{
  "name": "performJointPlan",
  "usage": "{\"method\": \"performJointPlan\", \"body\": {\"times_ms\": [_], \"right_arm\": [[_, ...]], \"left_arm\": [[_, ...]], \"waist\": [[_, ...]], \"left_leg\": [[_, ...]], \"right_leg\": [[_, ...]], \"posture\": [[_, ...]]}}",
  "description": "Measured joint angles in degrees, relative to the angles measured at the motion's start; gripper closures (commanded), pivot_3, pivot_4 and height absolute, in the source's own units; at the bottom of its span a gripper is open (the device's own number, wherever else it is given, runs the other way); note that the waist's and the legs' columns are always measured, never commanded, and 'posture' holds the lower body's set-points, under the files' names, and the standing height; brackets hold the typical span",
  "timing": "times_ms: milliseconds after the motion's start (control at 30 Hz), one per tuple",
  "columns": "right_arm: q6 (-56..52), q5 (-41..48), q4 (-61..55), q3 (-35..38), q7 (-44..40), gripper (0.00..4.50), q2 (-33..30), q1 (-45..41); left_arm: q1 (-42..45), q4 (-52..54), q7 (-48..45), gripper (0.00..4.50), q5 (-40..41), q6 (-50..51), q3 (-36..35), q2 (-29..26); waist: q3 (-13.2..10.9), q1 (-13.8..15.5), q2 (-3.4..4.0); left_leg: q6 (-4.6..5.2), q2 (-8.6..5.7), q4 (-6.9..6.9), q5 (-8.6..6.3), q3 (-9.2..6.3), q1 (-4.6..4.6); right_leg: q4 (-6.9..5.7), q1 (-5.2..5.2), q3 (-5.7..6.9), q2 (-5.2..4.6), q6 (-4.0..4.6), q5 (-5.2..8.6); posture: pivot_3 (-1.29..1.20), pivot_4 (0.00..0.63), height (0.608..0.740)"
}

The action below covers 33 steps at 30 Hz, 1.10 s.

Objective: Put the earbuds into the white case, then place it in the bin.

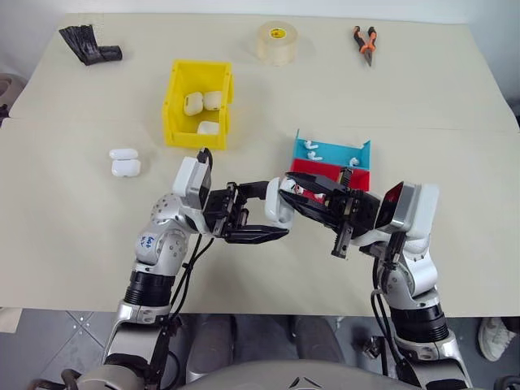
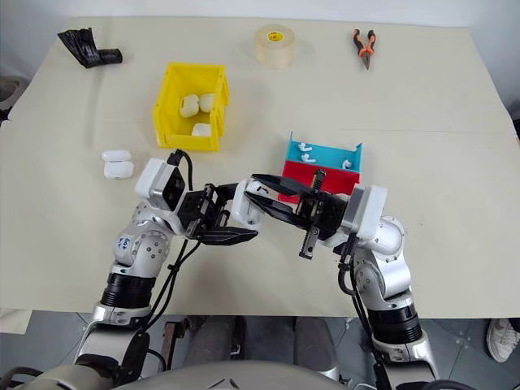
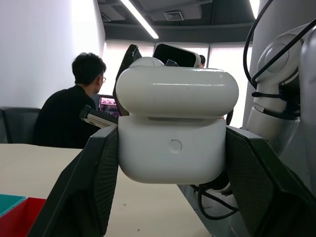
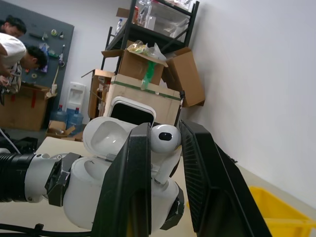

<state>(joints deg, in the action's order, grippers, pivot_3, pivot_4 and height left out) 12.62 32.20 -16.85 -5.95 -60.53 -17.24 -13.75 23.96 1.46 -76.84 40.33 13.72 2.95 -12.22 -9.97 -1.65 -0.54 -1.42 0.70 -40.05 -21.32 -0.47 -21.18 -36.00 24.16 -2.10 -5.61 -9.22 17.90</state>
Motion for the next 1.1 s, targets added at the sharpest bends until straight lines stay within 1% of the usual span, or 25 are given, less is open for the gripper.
{"method": "performJointPlan", "body": {"times_ms": [333, 800, 900, 1000, 1067, 1100], "right_arm": [[2.2, 0.5, 1.6, 0.3, -1.0, 4.00, -1.9, 0.1], [2.5, 1.5, 1.9, 0.6, -2.4, 4.00, -4.4, 0.5], [2.1, 1.9, 2.0, 0.6, -2.6, 4.00, -4.7, 0.5], [-0.7, 2.8, 1.8, 0.6, -2.5, 4.00, -5.2, -0.4], [-3.6, 3.6, 1.4, 0.6, -2.1, 3.28, -5.8, -1.3], [-5.0, 4.1, 1.2, 0.6, -1.9, 3.13, -6.0, -1.5]], "left_arm": [[0.0, -0.3, 1.1, 1.70, -0.2, 0.0, -0.1, 0.5], [0.1, -0.2, 1.2, 1.70, -0.3, 0.0, -0.1, 0.5], [0.1, -0.2, 1.2, 1.70, -0.4, 0.0, -0.2, 0.5], [0.1, -0.2, 1.3, 1.70, -0.4, 0.0, -0.5, 0.5], [0.1, -0.2, 1.5, 1.70, -0.4, 0.0, -0.9, 0.5], [0.1, -0.2, 1.4, 1.70, -0.4, 0.0, -0.9, 0.4]], "waist": [[0.0, 0.0, 0.00], [0.0, 0.0, 0.00], [0.0, 0.0, 0.00], [0.0, 0.0, 0.00], [0.0, 0.0, 0.00], [0.0, 0.0, 0.00]], "left_leg": [[0.00, 0.00, -0.01, 0.00, -0.02, 0.01], [0.00, 0.00, -0.01, 0.00, -0.02, 0.01], [0.00, 0.01, -0.02, 0.00, -0.03, 0.01], [0.00, 0.01, -0.02, 0.00, -0.03, 0.01], [0.00, 0.02, -0.02, 0.00, -0.04, 0.01], [0.00, 0.02, -0.02, 0.00, -0.05, 0.01]], "right_leg": [[0.01, -0.02, 0.01, 0.00, 0.00, 0.00], [0.01, -0.03, 0.02, 0.00, 0.00, 0.00], [0.01, -0.03, 0.02, 0.00, 0.00, 0.00], [0.01, -0.03, 0.02, 0.00, 0.00, 0.00], [0.01, -0.03, 0.03, 0.00, 0.00, 0.00], [0.00, -0.03, 0.03, 0.00, 0.00, 0.00]], "posture": [[0.00, 0.150, 0.740], [0.00, 0.150, 0.740], [0.00, 0.150, 0.740], [0.00, 0.150, 0.740], [0.00, 0.150, 0.740], [0.00, 0.150, 0.740]]}}
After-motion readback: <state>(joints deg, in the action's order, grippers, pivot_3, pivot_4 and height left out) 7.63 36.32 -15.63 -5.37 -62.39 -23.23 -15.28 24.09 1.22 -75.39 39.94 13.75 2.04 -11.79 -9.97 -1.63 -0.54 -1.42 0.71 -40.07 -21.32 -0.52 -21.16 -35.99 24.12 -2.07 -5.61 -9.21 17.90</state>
